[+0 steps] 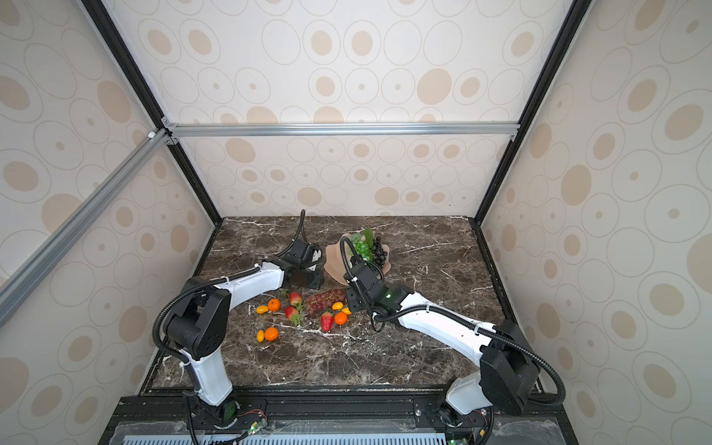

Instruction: Place and organize the fake fruits in the fruit bowl

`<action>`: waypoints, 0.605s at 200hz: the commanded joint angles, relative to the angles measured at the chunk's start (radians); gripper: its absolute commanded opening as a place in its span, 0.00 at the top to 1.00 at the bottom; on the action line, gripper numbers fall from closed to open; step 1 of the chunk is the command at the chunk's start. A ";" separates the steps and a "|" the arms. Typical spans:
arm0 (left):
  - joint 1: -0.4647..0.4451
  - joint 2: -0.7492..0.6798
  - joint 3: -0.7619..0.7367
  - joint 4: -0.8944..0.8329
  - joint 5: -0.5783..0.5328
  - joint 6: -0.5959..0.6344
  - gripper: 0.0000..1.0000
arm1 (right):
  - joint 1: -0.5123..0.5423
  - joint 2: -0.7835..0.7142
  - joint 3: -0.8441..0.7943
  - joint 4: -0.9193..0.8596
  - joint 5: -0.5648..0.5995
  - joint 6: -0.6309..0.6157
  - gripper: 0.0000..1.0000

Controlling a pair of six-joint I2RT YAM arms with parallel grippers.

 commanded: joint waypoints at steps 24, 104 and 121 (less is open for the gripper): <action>-0.011 0.055 0.042 -0.079 -0.045 0.046 0.56 | -0.004 0.004 0.013 -0.019 0.018 -0.003 0.43; -0.017 0.092 0.060 -0.110 -0.086 0.036 0.60 | -0.003 0.017 0.019 -0.016 0.011 -0.006 0.43; -0.017 0.094 0.059 -0.122 -0.113 0.027 0.61 | -0.003 0.020 0.021 -0.018 0.008 -0.007 0.43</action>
